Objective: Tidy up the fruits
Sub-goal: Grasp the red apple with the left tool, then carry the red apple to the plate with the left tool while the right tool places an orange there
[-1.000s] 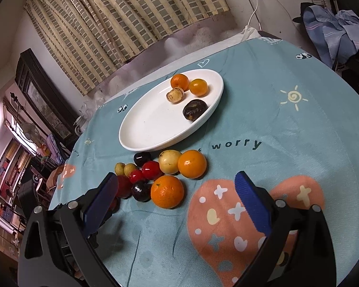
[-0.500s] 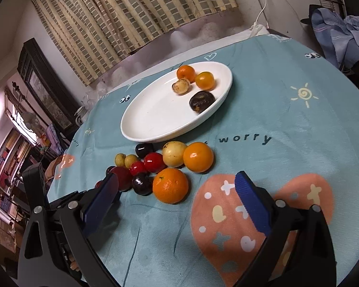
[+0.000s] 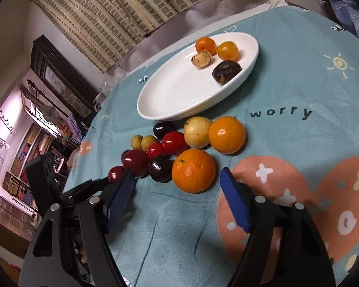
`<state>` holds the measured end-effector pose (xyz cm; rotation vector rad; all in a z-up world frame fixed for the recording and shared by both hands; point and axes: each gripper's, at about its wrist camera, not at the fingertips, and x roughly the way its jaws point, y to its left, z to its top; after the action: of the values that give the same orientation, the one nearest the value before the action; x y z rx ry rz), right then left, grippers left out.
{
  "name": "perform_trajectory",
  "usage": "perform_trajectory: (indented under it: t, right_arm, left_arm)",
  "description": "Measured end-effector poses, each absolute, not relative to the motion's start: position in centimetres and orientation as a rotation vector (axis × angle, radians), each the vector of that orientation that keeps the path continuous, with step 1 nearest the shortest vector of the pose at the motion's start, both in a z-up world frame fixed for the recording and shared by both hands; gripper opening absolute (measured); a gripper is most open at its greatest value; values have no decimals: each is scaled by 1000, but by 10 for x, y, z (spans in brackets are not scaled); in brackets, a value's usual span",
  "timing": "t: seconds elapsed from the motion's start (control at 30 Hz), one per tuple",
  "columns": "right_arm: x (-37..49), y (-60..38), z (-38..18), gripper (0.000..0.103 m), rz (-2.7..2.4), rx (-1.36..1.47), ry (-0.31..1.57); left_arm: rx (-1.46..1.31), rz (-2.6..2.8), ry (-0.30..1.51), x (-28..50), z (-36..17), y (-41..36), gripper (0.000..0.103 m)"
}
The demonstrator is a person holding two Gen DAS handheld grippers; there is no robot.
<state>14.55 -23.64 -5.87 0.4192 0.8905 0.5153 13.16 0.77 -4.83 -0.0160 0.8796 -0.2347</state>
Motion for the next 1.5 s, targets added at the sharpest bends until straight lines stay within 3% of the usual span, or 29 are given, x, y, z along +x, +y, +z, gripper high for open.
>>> perform_trajectory:
  t: [0.17, 0.43, 0.9, 1.23, 1.5]
  right_arm:
    - [150, -227, -61, 69, 472, 340, 888]
    - [149, -219, -68, 43, 446, 229, 878]
    - [134, -236, -38, 43, 462, 287, 758]
    - [174, -248, 40, 43, 439, 314, 601]
    - [244, -216, 3, 43, 471, 394, 712]
  left_arm:
    - [-16, -235, 879, 132, -48, 8, 40]
    - [-21, -234, 872, 131, -48, 8, 40]
    - [-24, -243, 781, 118, -24, 10, 40]
    - [-32, -262, 707, 172, 31, -9, 40]
    - [-15, -251, 767, 241, 6, -33, 40]
